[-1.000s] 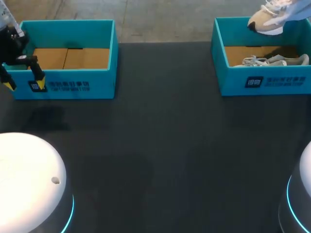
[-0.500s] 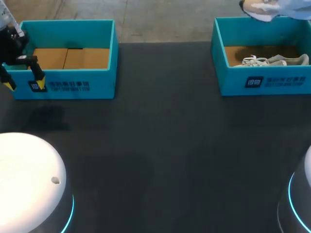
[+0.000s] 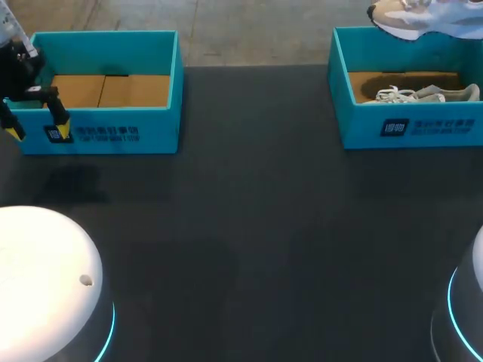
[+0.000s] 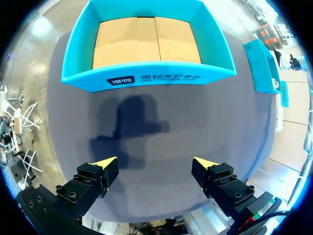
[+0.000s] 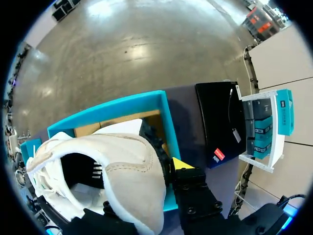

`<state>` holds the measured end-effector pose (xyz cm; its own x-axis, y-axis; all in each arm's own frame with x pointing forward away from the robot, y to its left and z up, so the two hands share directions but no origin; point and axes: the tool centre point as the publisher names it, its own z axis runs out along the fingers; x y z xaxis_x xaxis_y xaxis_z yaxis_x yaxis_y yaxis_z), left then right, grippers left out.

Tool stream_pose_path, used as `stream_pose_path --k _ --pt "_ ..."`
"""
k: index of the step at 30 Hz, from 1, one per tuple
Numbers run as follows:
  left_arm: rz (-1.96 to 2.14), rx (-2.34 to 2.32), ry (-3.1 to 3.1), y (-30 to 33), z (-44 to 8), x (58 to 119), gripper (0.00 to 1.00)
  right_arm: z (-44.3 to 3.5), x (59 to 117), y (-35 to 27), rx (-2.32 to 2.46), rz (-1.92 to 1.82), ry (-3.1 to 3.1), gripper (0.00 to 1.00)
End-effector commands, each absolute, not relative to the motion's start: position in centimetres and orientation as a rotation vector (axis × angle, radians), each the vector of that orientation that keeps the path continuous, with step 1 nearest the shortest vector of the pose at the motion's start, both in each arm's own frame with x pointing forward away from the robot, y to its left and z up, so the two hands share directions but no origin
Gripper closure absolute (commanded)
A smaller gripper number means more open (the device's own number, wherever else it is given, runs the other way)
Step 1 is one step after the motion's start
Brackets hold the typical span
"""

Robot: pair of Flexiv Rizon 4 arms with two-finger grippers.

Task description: Take the shoe out of the shoebox, open the shoe tongue, remove and reinsert the insole, then place the shoe into the shoebox

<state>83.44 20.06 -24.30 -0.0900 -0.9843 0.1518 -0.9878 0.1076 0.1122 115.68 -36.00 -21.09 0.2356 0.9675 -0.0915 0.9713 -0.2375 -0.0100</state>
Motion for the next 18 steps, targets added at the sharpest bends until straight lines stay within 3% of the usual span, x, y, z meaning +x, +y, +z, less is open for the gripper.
stream_pose_path --k 1,18 --pt "0.026 1.982 -2.19 20.1 -24.3 83.4 0.0 -21.8 116.0 -36.0 2.515 -0.253 1.937 1.0" --pt "0.026 1.982 -2.19 20.1 -24.3 83.4 0.0 -23.3 115.1 -35.8 2.547 -0.306 1.937 1.0"
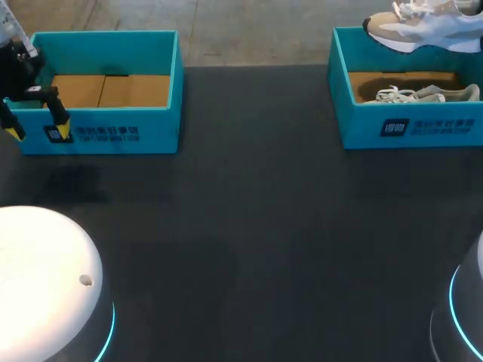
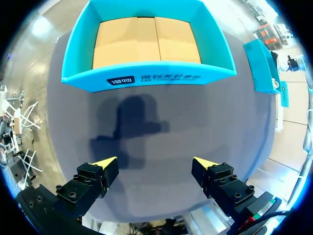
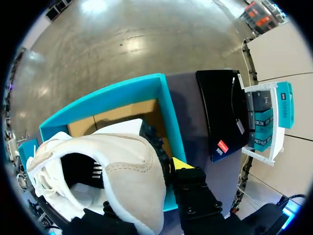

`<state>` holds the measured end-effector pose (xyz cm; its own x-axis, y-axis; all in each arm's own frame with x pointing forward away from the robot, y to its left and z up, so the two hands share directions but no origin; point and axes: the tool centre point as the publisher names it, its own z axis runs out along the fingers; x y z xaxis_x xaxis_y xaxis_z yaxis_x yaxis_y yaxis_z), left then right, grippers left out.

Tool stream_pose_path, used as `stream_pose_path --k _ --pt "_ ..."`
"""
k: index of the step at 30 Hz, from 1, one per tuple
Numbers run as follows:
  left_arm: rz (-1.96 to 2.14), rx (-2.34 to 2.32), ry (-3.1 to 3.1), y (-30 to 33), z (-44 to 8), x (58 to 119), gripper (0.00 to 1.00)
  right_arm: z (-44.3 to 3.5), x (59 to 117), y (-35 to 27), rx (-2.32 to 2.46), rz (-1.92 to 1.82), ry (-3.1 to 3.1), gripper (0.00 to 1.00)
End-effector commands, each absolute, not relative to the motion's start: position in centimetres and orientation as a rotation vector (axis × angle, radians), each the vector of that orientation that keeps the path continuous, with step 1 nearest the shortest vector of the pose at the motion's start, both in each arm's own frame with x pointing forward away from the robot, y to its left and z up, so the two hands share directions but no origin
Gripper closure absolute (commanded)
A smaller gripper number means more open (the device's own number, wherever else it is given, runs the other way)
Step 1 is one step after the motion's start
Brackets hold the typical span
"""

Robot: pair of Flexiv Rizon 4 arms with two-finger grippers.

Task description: Take the shoe out of the shoebox, open the shoe tongue, remove and reinsert the insole, then place the shoe into the shoebox

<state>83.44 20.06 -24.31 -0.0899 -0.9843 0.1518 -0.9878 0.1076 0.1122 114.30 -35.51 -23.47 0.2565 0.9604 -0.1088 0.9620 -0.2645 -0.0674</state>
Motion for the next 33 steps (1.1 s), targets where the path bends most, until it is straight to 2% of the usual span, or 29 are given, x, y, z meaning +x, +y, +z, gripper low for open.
stream_pose_path --k 1,33 --pt "0.026 1.982 -2.19 20.1 -24.3 83.4 0.0 -23.3 115.1 -35.8 2.547 -0.306 1.937 1.0" --pt "0.026 1.982 -2.19 20.1 -24.3 83.4 0.0 -27.2 114.9 -34.3 2.438 -0.183 1.916 1.0"
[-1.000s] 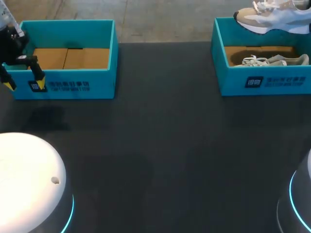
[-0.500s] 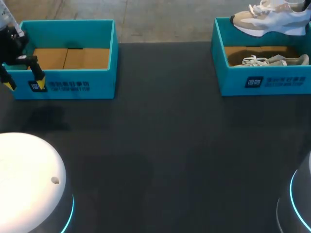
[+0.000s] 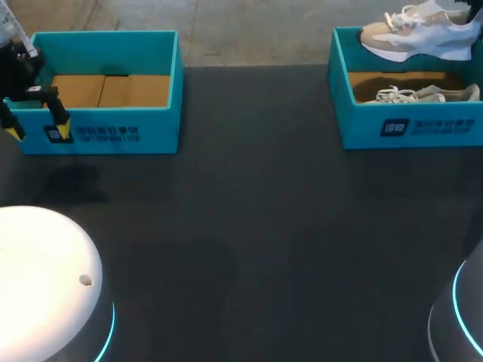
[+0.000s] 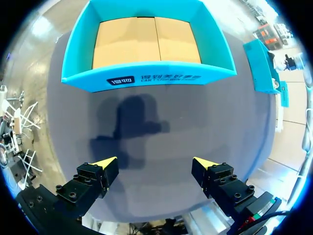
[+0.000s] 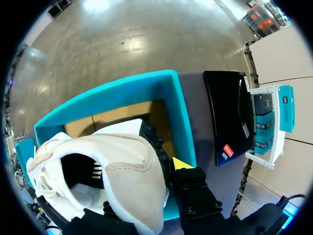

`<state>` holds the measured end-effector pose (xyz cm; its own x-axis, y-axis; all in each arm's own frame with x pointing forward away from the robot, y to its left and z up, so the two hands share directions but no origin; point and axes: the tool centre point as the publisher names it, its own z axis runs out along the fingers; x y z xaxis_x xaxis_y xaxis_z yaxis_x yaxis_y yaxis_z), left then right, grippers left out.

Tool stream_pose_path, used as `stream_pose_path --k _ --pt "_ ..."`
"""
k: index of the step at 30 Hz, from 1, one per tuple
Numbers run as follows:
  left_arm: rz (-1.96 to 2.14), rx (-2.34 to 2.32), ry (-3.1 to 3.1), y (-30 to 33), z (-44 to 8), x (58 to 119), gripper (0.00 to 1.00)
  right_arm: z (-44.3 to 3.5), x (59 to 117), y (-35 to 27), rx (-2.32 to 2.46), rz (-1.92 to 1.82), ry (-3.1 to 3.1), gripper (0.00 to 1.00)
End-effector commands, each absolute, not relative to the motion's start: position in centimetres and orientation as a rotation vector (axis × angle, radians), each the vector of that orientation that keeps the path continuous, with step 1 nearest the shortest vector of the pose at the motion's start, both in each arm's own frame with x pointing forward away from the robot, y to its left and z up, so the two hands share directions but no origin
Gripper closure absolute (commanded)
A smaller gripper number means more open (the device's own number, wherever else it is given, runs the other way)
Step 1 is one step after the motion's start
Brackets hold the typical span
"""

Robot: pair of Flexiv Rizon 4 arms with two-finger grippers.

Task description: Take the shoe out of the shoebox, open the shoe tongue, remove and reinsert the insole, then place the shoe into the shoebox

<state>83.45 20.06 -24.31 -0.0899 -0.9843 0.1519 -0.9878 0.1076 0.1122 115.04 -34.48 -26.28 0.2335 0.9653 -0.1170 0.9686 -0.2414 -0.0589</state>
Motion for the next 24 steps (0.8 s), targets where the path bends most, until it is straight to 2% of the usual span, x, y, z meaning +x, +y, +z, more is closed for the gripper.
stream_pose_path --k 1,24 --pt "0.026 1.982 -2.19 20.1 -24.3 83.4 0.0 -27.3 115.0 -34.3 2.434 -0.181 1.919 1.0" --pt "0.026 1.982 -2.19 20.1 -24.3 83.4 0.0 -28.8 114.7 -34.3 2.451 -0.131 1.821 1.0"
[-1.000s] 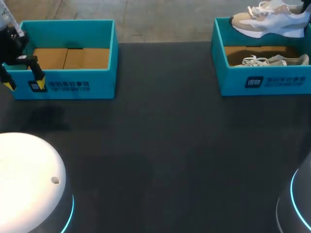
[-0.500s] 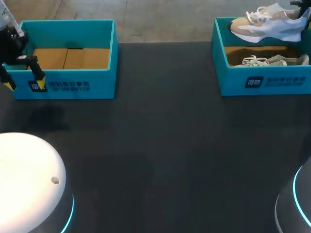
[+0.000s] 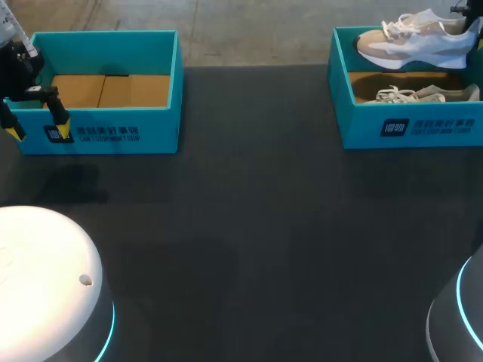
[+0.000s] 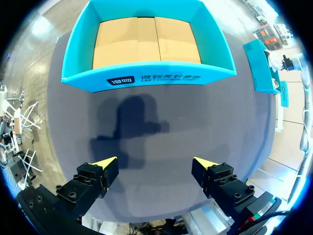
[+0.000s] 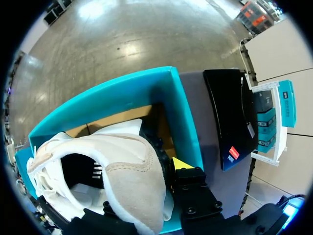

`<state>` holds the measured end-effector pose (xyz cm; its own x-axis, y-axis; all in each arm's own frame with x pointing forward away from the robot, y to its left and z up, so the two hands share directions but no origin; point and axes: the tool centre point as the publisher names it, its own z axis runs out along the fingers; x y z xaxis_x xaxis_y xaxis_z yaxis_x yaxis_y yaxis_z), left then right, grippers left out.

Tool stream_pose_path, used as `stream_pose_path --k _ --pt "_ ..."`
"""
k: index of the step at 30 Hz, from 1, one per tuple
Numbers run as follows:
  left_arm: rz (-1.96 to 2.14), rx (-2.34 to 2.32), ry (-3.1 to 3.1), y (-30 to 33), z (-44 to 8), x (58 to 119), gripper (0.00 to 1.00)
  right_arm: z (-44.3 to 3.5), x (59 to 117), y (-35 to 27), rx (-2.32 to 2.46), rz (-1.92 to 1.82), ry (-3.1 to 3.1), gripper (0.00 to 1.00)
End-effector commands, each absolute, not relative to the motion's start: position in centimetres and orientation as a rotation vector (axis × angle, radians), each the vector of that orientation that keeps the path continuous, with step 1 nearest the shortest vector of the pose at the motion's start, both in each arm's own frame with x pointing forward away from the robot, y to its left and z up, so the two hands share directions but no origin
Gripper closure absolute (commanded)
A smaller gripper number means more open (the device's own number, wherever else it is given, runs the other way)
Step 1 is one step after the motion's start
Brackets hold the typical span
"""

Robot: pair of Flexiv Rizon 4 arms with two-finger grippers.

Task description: Take the shoe out of the shoebox, open the shoe tongue, remove and reinsert the insole, then place the shoe into the shoebox

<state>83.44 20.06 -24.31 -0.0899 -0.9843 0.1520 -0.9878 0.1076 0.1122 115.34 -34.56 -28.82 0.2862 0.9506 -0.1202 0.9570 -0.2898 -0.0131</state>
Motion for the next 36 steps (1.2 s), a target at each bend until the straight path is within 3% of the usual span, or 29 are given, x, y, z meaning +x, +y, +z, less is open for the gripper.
stream_pose_path --k 1,36 --pt "0.026 1.982 -2.19 20.1 -24.3 83.4 0.0 -28.8 114.7 -34.3 2.451 -0.131 1.821 1.0" --pt "0.026 1.982 -2.19 20.1 -24.3 83.4 0.0 -32.0 114.2 -34.0 2.421 -0.048 1.734 1.0"
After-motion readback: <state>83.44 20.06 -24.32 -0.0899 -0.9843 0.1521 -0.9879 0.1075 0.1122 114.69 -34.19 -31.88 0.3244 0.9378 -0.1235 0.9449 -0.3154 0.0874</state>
